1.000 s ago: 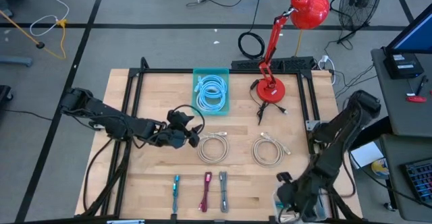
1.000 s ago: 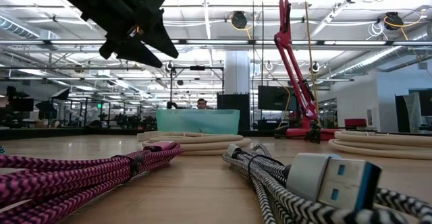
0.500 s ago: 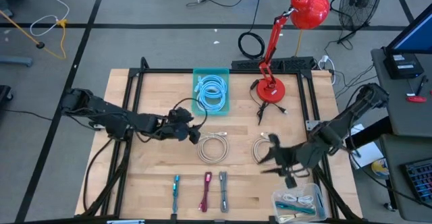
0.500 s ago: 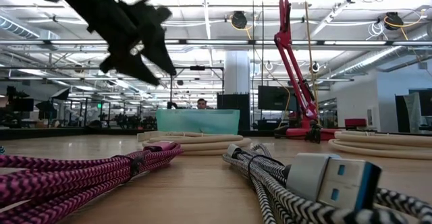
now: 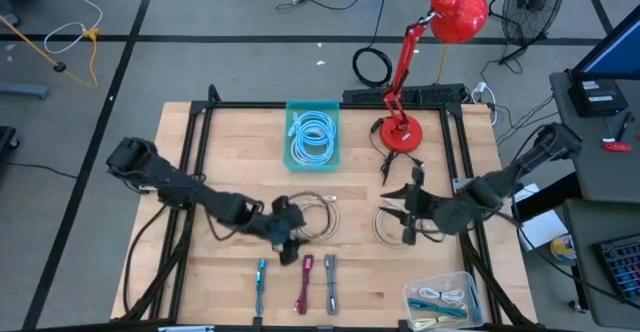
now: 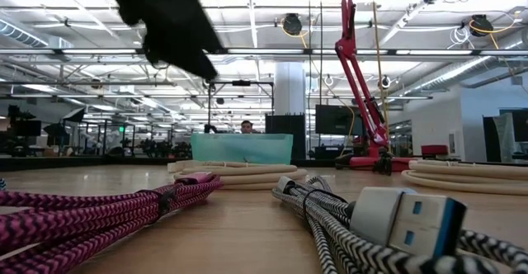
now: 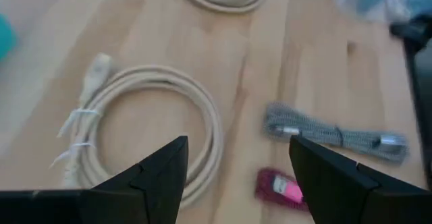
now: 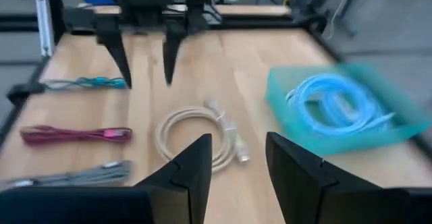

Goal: Pick & Place USB Port
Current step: Put the gray USB cable into the transparent bin

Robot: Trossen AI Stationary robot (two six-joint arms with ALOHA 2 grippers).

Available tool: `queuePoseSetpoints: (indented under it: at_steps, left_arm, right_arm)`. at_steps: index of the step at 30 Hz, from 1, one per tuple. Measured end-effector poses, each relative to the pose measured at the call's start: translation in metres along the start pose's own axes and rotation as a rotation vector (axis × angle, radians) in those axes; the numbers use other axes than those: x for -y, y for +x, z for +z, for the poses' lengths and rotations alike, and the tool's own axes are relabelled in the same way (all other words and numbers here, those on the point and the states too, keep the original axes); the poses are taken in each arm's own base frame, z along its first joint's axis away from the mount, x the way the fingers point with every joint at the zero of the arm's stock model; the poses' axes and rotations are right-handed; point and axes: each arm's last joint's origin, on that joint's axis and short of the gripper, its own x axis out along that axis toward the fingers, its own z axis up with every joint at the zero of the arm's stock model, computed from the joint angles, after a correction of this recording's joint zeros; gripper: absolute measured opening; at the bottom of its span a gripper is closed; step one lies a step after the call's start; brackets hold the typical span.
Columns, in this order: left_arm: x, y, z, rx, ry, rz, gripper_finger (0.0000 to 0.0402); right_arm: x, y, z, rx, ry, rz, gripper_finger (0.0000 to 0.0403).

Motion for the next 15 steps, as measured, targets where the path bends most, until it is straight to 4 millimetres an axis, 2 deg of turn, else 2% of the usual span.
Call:
queuePoseSetpoints:
  at_steps: [2,5,10,15]
  left_arm:
    - [0.016,-0.014,0.008,0.032,0.077,0.054,0.0262]
    - [0.037,-0.039,0.029,0.171,0.134,0.174,0.0262]
    - [0.057,-0.074,0.056,0.413,0.139,0.404,0.0262]
    - [0.065,-0.083,0.061,0.436,0.154,0.399,0.0262]
  right_arm:
    - [0.001,0.008,-0.008,-0.005,0.073,0.031,0.013]
    - [0.001,0.02,-0.016,-0.016,0.168,0.085,0.013]
    - [-0.018,0.044,-0.021,-0.028,0.234,0.203,0.013]
    - [-0.046,0.076,-0.027,-0.019,0.263,0.354,0.013]
